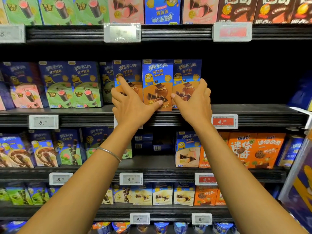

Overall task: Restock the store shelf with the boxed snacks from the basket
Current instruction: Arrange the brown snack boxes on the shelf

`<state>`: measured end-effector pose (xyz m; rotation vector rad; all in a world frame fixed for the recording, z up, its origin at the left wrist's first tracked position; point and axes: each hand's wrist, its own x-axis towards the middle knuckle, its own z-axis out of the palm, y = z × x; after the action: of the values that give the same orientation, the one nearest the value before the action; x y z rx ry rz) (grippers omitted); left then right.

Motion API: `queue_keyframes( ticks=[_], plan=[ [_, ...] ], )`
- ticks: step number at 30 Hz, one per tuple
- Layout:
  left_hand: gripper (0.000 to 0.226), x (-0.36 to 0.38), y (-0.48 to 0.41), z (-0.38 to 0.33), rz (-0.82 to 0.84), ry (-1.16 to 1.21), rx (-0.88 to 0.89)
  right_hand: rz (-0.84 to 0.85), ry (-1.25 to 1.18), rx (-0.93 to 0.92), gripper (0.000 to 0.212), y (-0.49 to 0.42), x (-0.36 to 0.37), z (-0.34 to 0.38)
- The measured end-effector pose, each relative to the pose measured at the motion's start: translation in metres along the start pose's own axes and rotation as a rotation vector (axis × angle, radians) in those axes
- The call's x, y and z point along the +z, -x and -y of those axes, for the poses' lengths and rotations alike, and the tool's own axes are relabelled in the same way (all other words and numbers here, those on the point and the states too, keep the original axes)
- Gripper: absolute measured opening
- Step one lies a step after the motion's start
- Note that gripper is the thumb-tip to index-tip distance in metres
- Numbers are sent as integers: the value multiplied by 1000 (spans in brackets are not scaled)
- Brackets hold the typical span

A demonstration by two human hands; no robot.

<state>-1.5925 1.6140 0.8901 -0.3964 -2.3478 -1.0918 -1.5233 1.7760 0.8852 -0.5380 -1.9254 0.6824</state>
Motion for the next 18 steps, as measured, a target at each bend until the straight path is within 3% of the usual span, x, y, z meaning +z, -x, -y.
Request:
queue_keyframes(
  ticks=[10, 18],
  plan=[
    [148, 1, 3, 1, 6, 33, -2, 31, -45, 20, 104, -2, -4, 0],
    [128, 5, 8, -4, -47, 67, 44, 53, -51, 9, 96, 1, -5, -1]
  ],
)
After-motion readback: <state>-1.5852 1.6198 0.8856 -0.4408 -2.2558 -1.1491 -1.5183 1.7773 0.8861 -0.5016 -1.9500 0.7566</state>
